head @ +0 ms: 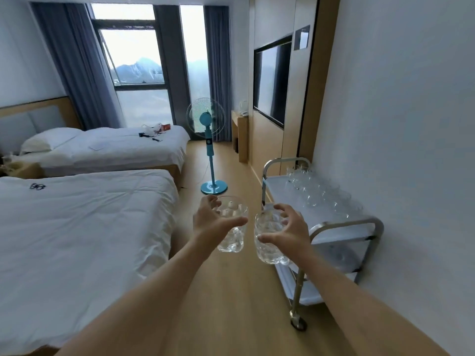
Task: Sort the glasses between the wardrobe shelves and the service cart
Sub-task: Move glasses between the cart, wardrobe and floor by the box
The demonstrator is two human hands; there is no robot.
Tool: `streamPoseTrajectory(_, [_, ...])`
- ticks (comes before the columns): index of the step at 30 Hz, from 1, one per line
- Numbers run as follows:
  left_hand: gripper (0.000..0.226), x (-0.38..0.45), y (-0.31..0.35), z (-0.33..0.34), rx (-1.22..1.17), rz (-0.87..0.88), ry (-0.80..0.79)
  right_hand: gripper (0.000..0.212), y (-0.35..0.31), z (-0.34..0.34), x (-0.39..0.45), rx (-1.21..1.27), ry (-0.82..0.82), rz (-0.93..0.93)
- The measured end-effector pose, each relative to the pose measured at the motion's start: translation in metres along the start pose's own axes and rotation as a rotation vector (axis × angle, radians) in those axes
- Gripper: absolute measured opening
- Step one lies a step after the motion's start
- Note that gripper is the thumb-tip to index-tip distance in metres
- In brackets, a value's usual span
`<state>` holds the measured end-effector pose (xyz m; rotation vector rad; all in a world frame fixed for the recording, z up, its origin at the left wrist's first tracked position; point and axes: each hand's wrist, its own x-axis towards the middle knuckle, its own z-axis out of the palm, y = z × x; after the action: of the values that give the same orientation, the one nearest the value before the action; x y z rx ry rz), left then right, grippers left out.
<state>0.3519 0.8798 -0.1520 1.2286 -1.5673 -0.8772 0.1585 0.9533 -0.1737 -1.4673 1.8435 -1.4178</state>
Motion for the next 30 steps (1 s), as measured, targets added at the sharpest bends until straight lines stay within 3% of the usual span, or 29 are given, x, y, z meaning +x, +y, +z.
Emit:
streamPoseTrajectory(8, [0.098, 0.128, -0.051, 0.044, -0.086, -0.032, -0.154, 0.083, 0.037, 0.045, 0.097, -0.045, 0.071, 0.089])
streamPoseTrajectory(18, [0.096, 0.273, -0.103, 0.095, -0.119, -0.036, -0.478, 0.087, 0.077, 0.097, 0.185, -0.108, 0.318, 0.274])
streamPoseTrajectory(30, [0.107, 0.358, -0.131, 0.242, -0.078, -0.039, -0.764, 0.086, 0.175, 0.083, 0.258, -0.123, 0.514, 0.475])
